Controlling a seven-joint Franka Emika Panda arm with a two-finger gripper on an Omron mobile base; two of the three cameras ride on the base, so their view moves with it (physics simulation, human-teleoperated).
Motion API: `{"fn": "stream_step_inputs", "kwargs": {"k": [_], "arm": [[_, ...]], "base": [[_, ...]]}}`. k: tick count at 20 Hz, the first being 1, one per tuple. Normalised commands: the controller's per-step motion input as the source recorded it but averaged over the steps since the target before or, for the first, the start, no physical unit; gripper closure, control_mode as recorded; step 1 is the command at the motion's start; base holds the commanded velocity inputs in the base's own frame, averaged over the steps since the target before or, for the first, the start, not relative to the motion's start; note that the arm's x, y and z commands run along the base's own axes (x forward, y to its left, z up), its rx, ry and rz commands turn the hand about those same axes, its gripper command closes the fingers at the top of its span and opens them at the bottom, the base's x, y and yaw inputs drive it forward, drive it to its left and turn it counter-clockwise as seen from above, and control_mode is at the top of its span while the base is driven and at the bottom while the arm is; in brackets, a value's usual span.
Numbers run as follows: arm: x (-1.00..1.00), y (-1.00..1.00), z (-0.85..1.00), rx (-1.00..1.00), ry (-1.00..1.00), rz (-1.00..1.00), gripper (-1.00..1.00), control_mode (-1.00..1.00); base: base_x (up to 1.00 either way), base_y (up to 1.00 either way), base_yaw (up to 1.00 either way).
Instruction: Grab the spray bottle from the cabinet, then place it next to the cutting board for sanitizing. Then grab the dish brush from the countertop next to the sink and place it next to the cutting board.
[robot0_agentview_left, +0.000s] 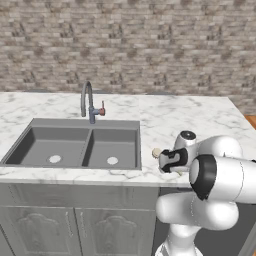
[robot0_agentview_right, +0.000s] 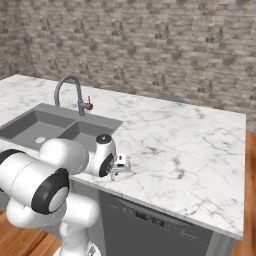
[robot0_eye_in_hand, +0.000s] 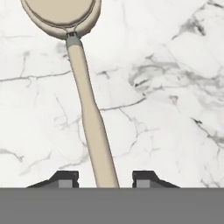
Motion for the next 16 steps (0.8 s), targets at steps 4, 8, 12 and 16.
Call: {"fn": "stream_step_inputs", "kwargs": {"k": [4, 8, 12, 16], "arm": [[0.03, 0.00, -0.25, 0.00, 0.00, 0.00, 1.00, -1.00], [0.03, 0.01, -0.21, 0.00, 0.00, 0.00, 1.00, -1.00], [-0.29, 0.06, 0.00, 0.00, -0.03, 0.00, 1.00, -1.00], [-0.60, 0.11, 0.04, 0.00, -0.14, 0.00, 1.00, -1.00]], "base": [[0.00, 0.00, 0.00], [0.00, 0.00, 0.00], [0.00, 0.00, 0.00], [0.00, 0.00, 0.00]]}}
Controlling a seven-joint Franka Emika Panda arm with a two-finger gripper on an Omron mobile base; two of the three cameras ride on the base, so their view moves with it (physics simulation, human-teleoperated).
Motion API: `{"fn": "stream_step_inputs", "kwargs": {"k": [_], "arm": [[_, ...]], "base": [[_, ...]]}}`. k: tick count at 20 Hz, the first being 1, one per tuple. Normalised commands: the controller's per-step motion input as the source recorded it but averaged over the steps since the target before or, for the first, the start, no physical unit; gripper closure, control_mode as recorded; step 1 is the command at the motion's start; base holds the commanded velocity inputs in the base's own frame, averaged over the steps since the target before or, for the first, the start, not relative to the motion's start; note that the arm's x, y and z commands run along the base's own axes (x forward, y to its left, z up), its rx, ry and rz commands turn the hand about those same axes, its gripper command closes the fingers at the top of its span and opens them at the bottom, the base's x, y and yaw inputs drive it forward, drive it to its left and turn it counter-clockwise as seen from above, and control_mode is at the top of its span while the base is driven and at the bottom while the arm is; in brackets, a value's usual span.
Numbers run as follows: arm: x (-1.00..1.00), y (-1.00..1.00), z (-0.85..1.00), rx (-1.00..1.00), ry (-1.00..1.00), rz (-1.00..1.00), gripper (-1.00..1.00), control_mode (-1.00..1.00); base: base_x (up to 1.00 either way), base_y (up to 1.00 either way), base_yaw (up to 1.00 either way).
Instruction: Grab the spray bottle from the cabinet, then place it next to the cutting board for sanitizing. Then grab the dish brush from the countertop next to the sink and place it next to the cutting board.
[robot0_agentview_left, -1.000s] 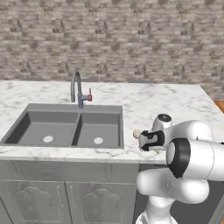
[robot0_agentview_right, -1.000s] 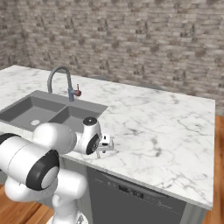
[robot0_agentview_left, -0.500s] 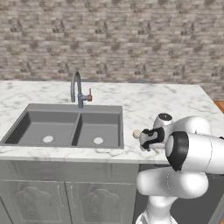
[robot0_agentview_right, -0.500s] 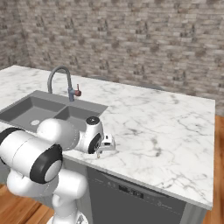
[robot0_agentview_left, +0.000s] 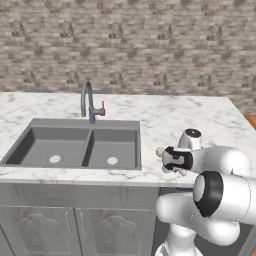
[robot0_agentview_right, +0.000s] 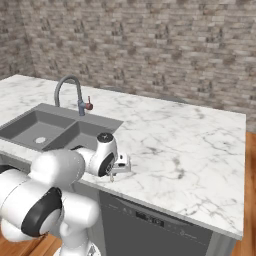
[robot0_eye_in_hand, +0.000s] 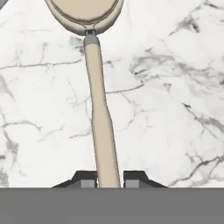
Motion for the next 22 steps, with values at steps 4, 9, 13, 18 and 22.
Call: {"fn": "stream_step_inputs", "kwargs": {"k": [4, 9, 13, 18, 22], "arm": [[-0.68, 0.05, 0.22, 0.00, -0.17, -0.01, 1.00, -1.00], [-0.66, 0.00, 0.83, 0.00, -0.32, -0.12, 1.00, -1.00], [-0.58, 0.00, 0.94, 0.00, -0.36, -0.10, 1.00, -1.00], [-0.63, 0.01, 0.98, -0.01, -0.33, -0.05, 1.00, -1.00], [-0.68, 0.00, 0.98, -0.03, -0.21, -0.05, 1.00, -1.00]], "base": [[0.00, 0.00, 0.00], [0.00, 0.00, 0.00], [0.00, 0.00, 0.00], [0.00, 0.00, 0.00], [0.00, 0.00, 0.00]]}}
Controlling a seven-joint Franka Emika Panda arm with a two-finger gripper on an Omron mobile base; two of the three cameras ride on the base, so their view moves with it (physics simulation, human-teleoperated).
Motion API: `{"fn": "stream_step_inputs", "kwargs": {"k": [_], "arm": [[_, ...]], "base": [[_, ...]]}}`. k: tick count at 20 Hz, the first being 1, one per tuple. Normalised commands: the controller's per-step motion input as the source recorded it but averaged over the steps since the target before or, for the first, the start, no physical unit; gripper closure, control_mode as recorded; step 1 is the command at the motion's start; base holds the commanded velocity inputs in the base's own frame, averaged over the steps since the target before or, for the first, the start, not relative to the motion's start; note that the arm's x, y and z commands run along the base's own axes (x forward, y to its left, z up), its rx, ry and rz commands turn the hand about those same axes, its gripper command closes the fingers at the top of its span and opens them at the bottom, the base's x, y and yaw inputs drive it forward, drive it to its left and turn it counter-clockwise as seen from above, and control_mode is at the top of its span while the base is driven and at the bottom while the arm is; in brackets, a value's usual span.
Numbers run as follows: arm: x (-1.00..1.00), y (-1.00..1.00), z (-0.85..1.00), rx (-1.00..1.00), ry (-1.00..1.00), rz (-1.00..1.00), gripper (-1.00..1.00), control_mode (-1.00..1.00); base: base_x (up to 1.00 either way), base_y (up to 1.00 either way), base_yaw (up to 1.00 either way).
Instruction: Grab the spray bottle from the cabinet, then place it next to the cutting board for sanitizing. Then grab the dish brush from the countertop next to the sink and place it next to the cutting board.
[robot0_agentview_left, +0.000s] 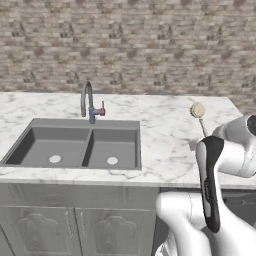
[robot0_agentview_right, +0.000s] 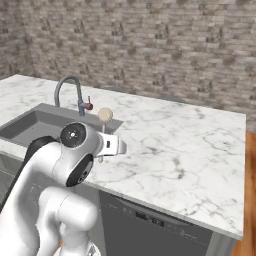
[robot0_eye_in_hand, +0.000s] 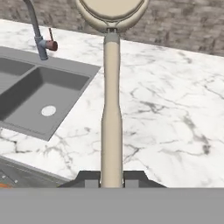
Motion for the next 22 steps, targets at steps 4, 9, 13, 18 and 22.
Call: {"fn": "stream_step_inputs", "kwargs": {"k": [4, 9, 13, 18, 22], "arm": [[-0.62, 0.00, 0.99, -0.05, -0.10, -0.05, 1.00, -1.00], [-0.63, 0.00, 0.94, -0.07, -0.07, -0.01, 1.00, -1.00], [-0.57, 0.02, 0.80, -0.07, -0.05, -0.04, 1.00, -1.00], [-0.56, 0.08, 0.62, -0.07, 0.00, -0.06, 1.00, -1.00], [-0.78, 0.14, 0.40, -0.09, -0.06, -0.04, 1.00, -1.00]], "base": [[0.00, 0.00, 0.00], [0.00, 0.00, 0.00], [0.00, 0.00, 0.00], [0.00, 0.00, 0.00], [0.00, 0.00, 0.00]]}}
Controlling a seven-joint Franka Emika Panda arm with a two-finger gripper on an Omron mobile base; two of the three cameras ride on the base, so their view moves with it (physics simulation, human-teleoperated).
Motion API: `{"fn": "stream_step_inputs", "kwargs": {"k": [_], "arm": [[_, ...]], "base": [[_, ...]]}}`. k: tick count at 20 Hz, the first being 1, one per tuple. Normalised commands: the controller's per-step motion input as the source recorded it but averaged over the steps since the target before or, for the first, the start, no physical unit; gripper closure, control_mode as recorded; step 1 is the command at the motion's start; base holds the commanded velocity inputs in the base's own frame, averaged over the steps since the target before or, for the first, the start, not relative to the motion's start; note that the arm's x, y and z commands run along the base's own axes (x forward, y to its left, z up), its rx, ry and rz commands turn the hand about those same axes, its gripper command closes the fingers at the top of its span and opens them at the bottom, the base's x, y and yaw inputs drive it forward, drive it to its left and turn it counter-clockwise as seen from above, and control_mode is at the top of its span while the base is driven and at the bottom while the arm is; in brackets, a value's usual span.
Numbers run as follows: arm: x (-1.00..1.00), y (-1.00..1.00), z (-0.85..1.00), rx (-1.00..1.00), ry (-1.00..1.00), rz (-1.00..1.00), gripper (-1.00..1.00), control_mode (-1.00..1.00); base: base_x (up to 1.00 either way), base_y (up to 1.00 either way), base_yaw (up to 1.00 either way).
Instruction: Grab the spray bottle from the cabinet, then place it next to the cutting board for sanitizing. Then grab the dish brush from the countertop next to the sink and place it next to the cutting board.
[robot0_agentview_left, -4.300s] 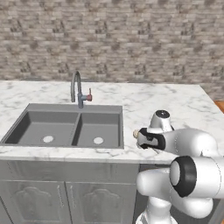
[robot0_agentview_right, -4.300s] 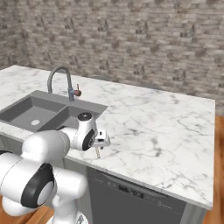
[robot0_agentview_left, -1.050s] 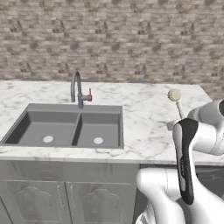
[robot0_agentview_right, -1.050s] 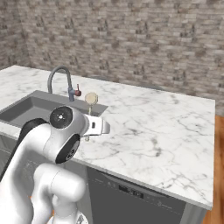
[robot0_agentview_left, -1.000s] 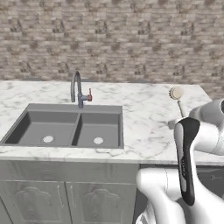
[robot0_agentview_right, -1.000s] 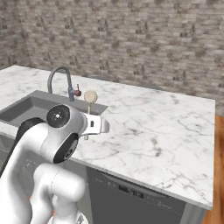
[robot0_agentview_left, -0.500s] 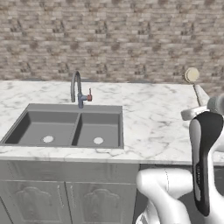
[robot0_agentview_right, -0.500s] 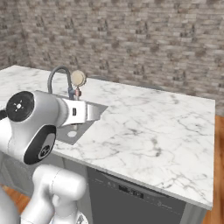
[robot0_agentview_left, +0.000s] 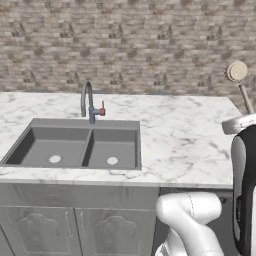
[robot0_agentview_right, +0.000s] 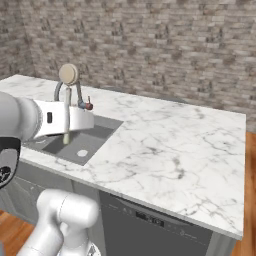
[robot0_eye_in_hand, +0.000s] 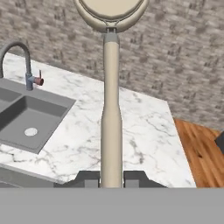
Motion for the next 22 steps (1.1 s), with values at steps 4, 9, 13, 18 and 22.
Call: {"fn": "stream_step_inputs", "kwargs": {"k": [4, 9, 13, 18, 22], "arm": [[-0.76, 0.17, 0.39, -0.08, -0.14, -0.03, 1.00, -1.00], [0.00, 0.00, 0.00, 0.00, 0.00, 0.00, 1.00, 1.00], [0.00, 0.00, 0.00, 0.00, 0.00, 0.00, 1.00, 1.00], [0.00, 0.00, 0.00, 0.00, 0.00, 0.00, 1.00, 1.00], [0.00, 0.00, 0.00, 0.00, 0.00, 0.00, 1.00, 1.00]], "base": [[0.00, 0.00, 0.00], [-0.28, 0.25, 0.00], [0.57, 0.04, 0.30], [-0.01, -0.31, 0.79], [-0.13, 0.06, 0.82]]}}
